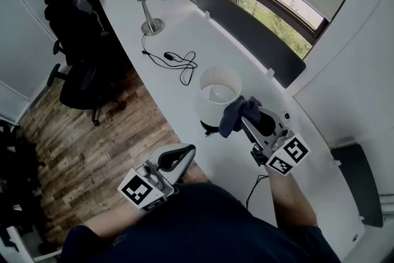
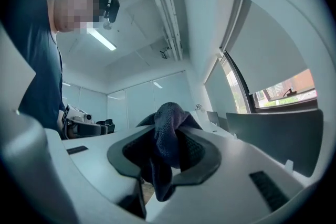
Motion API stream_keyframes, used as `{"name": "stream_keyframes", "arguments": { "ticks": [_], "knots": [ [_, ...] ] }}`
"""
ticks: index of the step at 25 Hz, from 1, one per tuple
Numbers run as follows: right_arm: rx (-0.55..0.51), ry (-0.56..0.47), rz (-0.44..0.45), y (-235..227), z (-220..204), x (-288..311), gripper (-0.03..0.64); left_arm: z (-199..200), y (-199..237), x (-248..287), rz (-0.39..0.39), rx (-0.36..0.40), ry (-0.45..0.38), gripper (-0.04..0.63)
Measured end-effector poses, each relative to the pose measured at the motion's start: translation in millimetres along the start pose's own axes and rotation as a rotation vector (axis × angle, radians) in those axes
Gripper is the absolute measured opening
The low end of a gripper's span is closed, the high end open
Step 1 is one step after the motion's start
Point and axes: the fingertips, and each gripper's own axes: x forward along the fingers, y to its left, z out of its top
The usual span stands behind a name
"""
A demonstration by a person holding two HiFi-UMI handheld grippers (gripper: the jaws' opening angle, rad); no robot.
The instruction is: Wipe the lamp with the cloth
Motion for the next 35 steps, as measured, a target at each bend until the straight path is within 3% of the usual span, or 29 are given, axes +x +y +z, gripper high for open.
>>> {"name": "stream_keyframes", "arguments": {
  "ticks": [8, 21, 35],
  "knots": [
    [0.087, 0.051, -0.059, -20, -53, -13, 0.118, 0, -2, 5, -0.016, 0.006, 0.005, 0.006],
    [0.143, 0.186, -0.137, -40, -119, -27, 0.118, 1, -4, 10, -0.031, 0.010, 0.009, 0.006],
    [0.065, 0.267, -0.138, -47, -126, -29, 0.118, -1, -5, 7, -0.021, 0.023, 0.025, 0.006]
  ]
}}
